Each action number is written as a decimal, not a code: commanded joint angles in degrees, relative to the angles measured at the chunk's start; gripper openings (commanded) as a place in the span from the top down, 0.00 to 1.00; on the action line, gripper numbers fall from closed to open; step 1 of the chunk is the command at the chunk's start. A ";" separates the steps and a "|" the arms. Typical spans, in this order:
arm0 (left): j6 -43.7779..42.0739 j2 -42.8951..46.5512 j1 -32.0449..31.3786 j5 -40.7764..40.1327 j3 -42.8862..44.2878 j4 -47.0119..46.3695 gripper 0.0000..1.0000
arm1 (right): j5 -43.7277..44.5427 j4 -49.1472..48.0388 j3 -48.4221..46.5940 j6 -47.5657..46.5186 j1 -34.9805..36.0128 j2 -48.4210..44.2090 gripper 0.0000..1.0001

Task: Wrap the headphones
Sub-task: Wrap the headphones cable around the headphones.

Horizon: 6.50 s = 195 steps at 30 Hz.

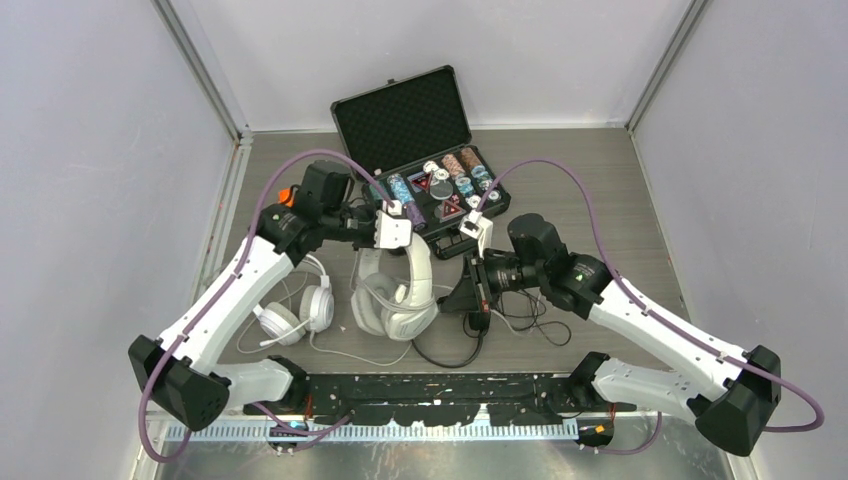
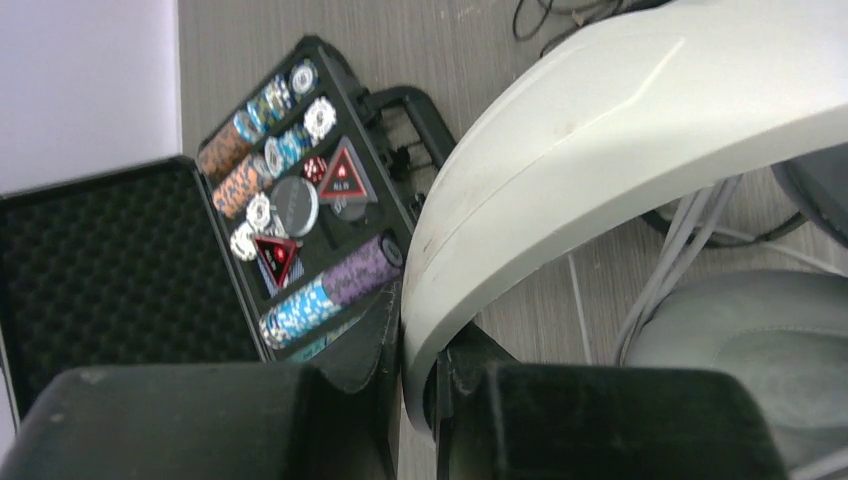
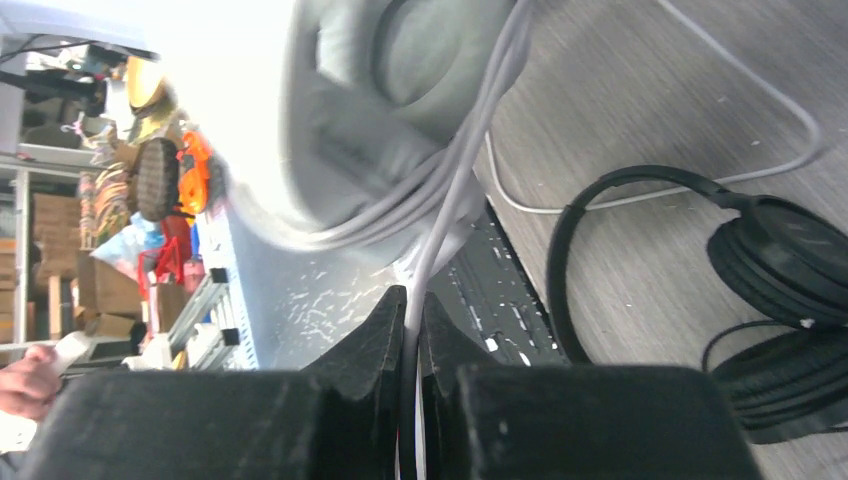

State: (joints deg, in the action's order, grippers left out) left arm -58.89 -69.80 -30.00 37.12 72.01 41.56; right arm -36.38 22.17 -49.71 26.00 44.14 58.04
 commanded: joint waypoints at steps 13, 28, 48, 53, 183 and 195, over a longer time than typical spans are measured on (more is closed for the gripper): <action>11.36 0.69 0.85 -19.79 -1.74 -6.58 1.00 | -4.79 -13.63 1.27 14.34 -0.27 -1.00 1.00; 38.66 12.58 -0.66 -34.33 -12.95 -17.13 1.00 | 0.06 -21.90 -0.65 29.23 -0.64 -2.26 0.85; 68.95 8.86 -5.97 -61.31 -6.29 -10.51 1.00 | 4.38 -29.58 -4.93 30.44 -0.13 5.67 0.83; 77.81 5.50 -6.98 -67.13 -3.86 -9.87 1.00 | 10.38 -27.19 -4.46 24.51 1.11 3.42 0.84; 64.97 -6.97 -3.81 -2.60 27.74 10.63 1.00 | 40.55 -9.45 12.64 1.43 6.11 -19.86 1.00; 46.57 -3.81 -3.72 3.30 20.29 6.11 1.00 | 42.65 -0.13 4.34 -2.83 6.11 -23.98 1.00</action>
State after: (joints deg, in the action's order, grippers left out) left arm -0.89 -78.46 -34.00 34.02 95.09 49.52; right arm 4.64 17.23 -39.18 23.51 50.85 32.95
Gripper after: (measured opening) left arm 0.121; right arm 0.064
